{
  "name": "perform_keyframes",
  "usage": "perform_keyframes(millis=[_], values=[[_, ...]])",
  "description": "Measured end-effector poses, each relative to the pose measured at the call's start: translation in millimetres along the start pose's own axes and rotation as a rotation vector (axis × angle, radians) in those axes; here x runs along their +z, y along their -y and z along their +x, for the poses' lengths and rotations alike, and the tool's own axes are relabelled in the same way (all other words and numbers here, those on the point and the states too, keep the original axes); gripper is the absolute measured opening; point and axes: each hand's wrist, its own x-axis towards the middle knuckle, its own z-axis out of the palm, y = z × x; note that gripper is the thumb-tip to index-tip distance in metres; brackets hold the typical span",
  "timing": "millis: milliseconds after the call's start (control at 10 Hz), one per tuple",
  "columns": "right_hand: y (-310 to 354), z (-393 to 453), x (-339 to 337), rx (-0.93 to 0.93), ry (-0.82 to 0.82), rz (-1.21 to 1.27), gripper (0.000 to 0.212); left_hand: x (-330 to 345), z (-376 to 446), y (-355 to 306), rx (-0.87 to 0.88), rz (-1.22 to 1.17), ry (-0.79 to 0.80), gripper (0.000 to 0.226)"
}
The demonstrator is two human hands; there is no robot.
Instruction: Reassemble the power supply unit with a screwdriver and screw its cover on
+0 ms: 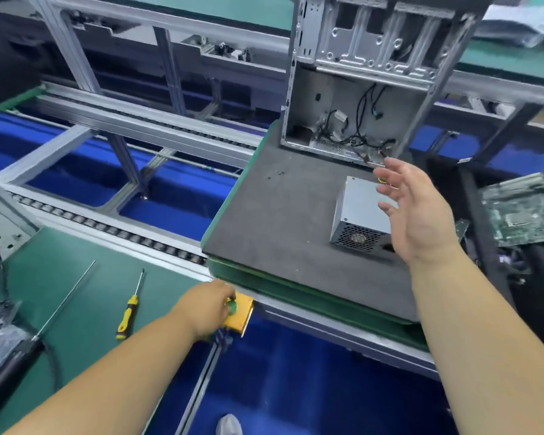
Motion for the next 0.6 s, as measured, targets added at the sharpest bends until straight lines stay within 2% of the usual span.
perform_keyframes(millis=[100, 200, 400, 500, 600], values=[[1, -11, -16, 0.013, 0.018, 0.007, 0.037, 3, -9, -7, -0.1, -0.008, 0.038, 0.036], [1, -21, -35, 0.013, 0.043, -0.013, 0.039, 6, -18, -17, -0.142, 0.056, 0.079, 0.04], [2, -37, -68, -0.008, 0.038, -0.021, 0.029, 13, -26, -34, -0.15, 0.266, 0.157, 0.043], [6, -43, -79, -0.016, 0.033, -0.011, 0.023, -2, -17, -51, -0.232, 0.39, 0.27, 0.057], [15, -48, -92, -0.043, 0.011, 0.012, 0.022, -14, -18, -67, -0.186, 0.403, 0.104, 0.055]])
